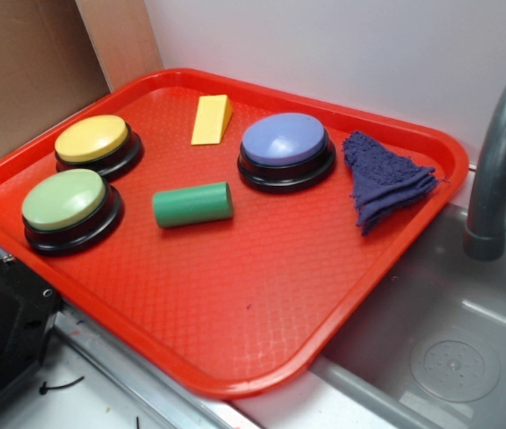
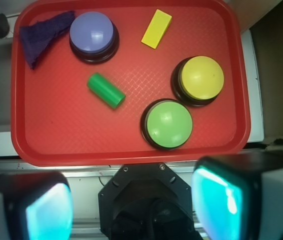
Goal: Push the green button.
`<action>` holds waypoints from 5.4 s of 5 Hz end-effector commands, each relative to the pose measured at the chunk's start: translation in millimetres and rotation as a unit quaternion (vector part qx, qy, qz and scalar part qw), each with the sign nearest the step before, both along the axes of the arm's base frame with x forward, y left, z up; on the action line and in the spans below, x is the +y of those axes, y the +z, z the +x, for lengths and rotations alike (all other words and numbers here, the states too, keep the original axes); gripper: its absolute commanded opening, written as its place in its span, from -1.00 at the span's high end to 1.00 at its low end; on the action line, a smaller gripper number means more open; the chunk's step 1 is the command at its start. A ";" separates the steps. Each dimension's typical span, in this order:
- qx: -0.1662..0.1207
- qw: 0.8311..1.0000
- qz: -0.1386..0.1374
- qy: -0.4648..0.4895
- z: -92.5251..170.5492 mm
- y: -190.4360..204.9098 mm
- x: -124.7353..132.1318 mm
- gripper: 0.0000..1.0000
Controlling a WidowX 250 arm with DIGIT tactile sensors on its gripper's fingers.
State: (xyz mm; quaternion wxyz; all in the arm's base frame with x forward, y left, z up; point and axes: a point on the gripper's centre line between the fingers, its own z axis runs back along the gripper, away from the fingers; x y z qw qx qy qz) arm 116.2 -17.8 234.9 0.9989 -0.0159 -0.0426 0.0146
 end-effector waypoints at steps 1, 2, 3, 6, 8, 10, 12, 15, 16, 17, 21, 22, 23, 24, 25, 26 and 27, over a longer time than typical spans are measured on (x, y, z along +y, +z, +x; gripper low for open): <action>0.000 1.000 0.000 0.000 0.0 0.0 0.0 -1.00; 0.031 0.999 -0.026 0.036 8.9 -37.4 39.7 -1.00; 0.039 0.999 -0.006 0.027 16.6 -67.3 59.7 -1.00; 0.011 0.999 0.028 0.013 26.6 -143.2 78.1 -1.00; 0.027 0.999 0.033 -0.002 34.2 -167.5 69.1 -1.00; 0.030 0.999 0.030 -0.008 37.8 -173.6 63.3 -1.00; 0.050 0.998 0.026 -0.007 38.7 -187.1 62.0 -1.00; 0.046 0.998 0.031 -0.006 38.7 -182.1 60.3 -1.00; 0.035 0.999 0.037 0.011 35.7 -169.0 65.5 -1.00; 0.027 0.999 0.031 0.019 32.8 -162.2 69.3 -1.00; 0.039 0.997 0.042 0.047 24.7 -129.1 80.4 -1.00; 0.041 0.997 0.042 0.052 24.9 -123.3 81.2 -1.00; 0.043 0.997 0.041 0.056 23.7 -118.4 82.2 -1.00; 0.044 0.997 0.035 0.059 24.3 -112.8 83.6 -1.00; 0.044 0.997 0.036 0.059 24.8 -108.0 83.6 -1.00; 0.040 0.996 0.042 0.061 26.3 -99.1 83.6 -1.00; 0.036 0.996 0.048 0.062 28.2 -90.6 80.7 -1.00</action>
